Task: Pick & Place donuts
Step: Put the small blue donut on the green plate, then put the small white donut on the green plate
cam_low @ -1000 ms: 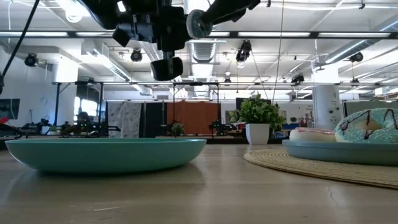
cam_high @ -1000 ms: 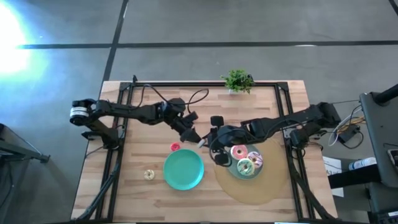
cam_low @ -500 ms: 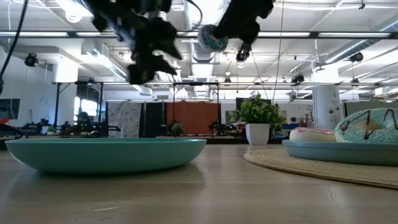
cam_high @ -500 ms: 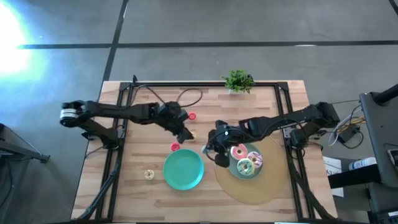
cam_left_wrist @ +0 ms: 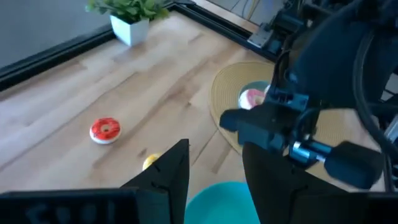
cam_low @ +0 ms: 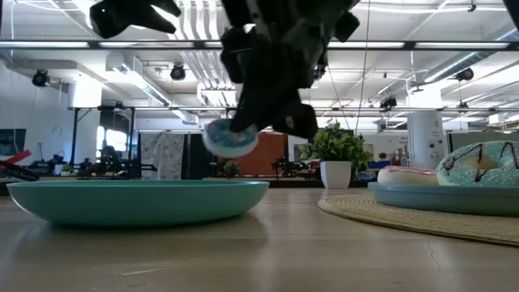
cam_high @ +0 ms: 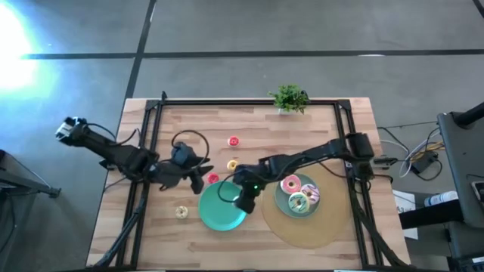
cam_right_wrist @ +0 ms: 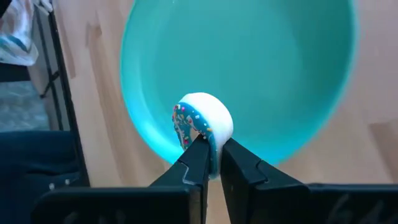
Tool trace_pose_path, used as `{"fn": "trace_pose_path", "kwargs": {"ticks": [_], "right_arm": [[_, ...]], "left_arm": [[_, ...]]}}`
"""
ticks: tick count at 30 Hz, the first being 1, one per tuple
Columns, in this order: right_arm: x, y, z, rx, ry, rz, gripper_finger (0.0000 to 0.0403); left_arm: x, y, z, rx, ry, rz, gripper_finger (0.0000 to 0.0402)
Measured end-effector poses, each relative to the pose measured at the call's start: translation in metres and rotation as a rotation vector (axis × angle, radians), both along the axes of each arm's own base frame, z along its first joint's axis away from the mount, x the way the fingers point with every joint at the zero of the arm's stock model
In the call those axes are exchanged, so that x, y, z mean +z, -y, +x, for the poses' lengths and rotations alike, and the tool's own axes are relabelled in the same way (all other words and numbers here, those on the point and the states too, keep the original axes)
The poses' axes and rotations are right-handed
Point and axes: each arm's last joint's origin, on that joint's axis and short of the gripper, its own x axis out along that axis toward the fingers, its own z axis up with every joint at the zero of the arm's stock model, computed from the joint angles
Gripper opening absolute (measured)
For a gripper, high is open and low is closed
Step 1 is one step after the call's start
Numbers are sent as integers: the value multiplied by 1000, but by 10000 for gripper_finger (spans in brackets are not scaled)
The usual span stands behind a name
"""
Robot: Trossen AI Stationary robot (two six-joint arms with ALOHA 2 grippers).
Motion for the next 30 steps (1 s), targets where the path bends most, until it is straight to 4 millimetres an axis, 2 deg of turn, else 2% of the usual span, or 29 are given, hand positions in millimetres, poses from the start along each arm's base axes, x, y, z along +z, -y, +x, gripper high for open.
{"fn": "trace_pose_path", "kwargs": {"ticks": [8,14,18,22,26,30], "right_arm": [[-21,-18,21,7,-81,88,27],[-37,-26,28,-4,-133,92,80],[-34,-24,28,-30,-129,53,126],[-29,-20,24,-45,-123,-65,162],[-8,-17,17,-31,-77,-167,186],[15,-14,7,-1,-42,-257,199]], "left_arm": [[-12,9,-10,8,-98,-12,123],[-18,12,-18,6,-169,-3,123],[-22,13,-25,8,-227,12,123],[-27,13,-32,16,-293,18,123],[-32,13,-39,-14,-394,-33,123],[-48,14,-45,-26,-514,-189,123]]}}
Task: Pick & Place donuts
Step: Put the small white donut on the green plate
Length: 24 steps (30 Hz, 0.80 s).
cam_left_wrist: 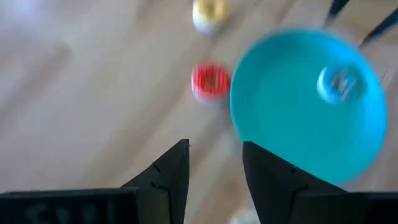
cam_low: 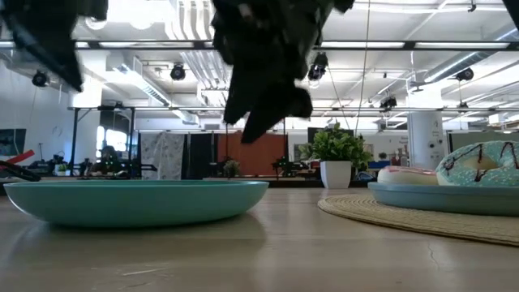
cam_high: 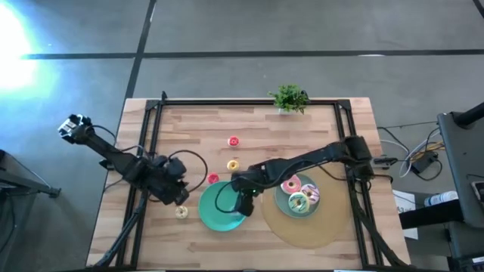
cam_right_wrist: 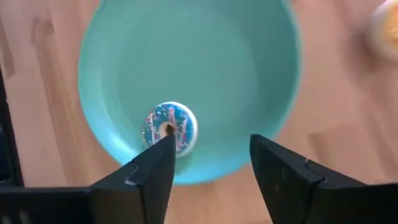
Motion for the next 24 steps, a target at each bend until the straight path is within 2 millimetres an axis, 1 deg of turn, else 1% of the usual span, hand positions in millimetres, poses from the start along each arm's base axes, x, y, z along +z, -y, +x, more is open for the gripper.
{"fn": "trace_pose_path", "kwargs": {"ticks": [3,6,9,12,14,16,21,24], "right_arm": [[20,3,-9,1,25,-63,203],[36,9,-15,-12,53,-91,203],[44,13,-19,-19,64,-93,203],[49,16,-21,-21,70,-94,203],[50,17,-23,-19,56,-98,203],[49,17,-24,-14,43,-102,203],[47,17,-26,-6,28,-108,203],[46,17,-26,-6,26,-109,203]], "left_arm": [[-24,0,-7,55,-137,-154,123],[-56,-1,-15,96,-252,-249,123],[-84,2,-15,75,-233,-368,123],[-101,7,-11,22,-149,-491,123],[-108,8,-11,21,-127,-539,123],[-112,7,-14,49,-144,-547,123],[-110,10,-14,24,-149,-546,123],[-112,12,-16,0,-178,-553,123]]}}
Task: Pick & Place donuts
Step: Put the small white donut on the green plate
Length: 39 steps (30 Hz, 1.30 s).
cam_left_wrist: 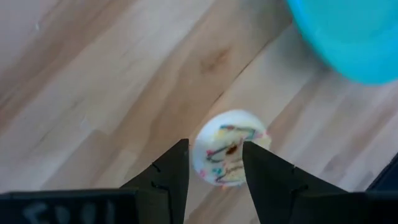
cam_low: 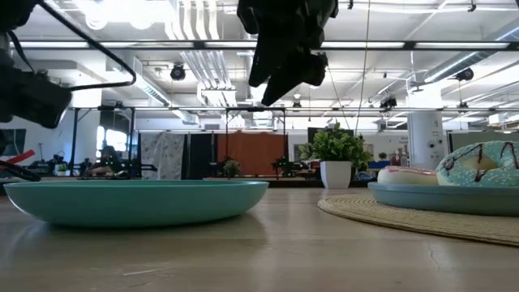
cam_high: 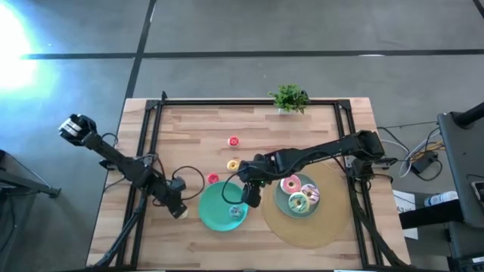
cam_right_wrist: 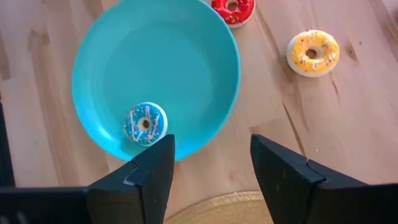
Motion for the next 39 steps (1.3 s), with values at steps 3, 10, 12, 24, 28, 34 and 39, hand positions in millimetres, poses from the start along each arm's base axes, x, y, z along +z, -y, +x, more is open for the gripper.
{"fn": "trace_pose_path", "kwargs": {"ticks": [3,10,12,24,28,34,39], "right_arm": [[-2,0,-1,7,-5,-4,203],[-6,1,-2,15,-18,-10,203],[-7,1,-2,15,-22,-11,203],[4,-3,-7,48,10,-21,203],[11,-2,-11,30,24,-41,203],[24,2,-25,-47,6,-124,203],[37,-1,-39,-118,8,-188,203]], "left_arm": [[-6,2,-3,-23,-42,7,123],[-16,6,0,-26,-94,41,114],[-16,9,4,-42,-95,52,94],[15,3,29,-59,53,193,1],[39,-15,39,-56,104,260,1],[60,-36,81,-92,275,311,0],[52,-42,123,-173,274,328,0]]}}
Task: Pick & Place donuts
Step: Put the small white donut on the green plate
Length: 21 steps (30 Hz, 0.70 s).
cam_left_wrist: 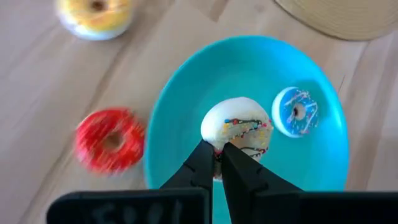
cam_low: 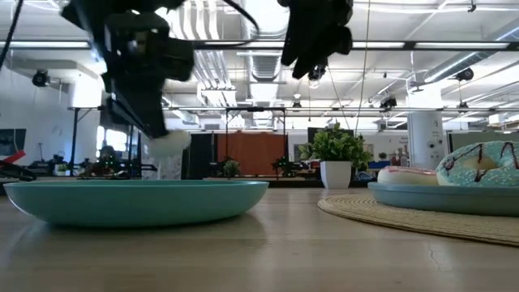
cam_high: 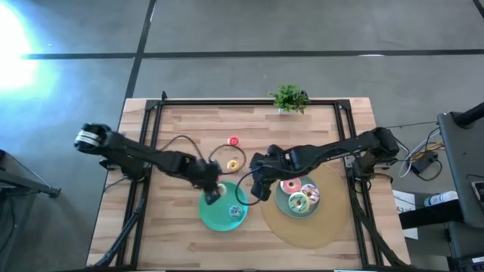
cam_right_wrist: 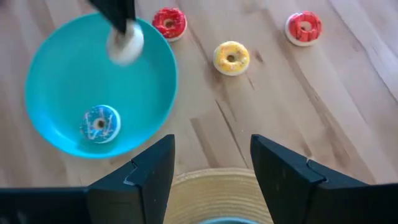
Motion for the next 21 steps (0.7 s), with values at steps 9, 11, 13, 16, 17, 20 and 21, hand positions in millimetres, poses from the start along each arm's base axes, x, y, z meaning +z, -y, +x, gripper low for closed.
{"fn": "trace_pose_path", "kwargs": {"ticks": [9,11,13,16,17,20,21], "right_arm": [[6,-13,-20,-78,-39,-10,203],[4,-18,-22,-76,-51,-9,203],[3,-22,-24,-80,-50,-10,203],[1,-28,-26,-88,-45,-22,203],[1,-30,-27,-87,-43,-28,203],[1,-33,-28,-82,-42,-33,203],[0,-33,-28,-81,-44,-34,203]], "left_arm": [[-22,15,54,-162,-74,26,0],[-26,17,61,-169,-78,31,1],[-30,17,64,-167,-95,30,7],[-35,17,65,-155,-111,26,28],[-35,17,65,-149,-111,22,38],[-31,17,63,-142,-106,24,73],[-28,16,62,-134,-102,32,85]]}}
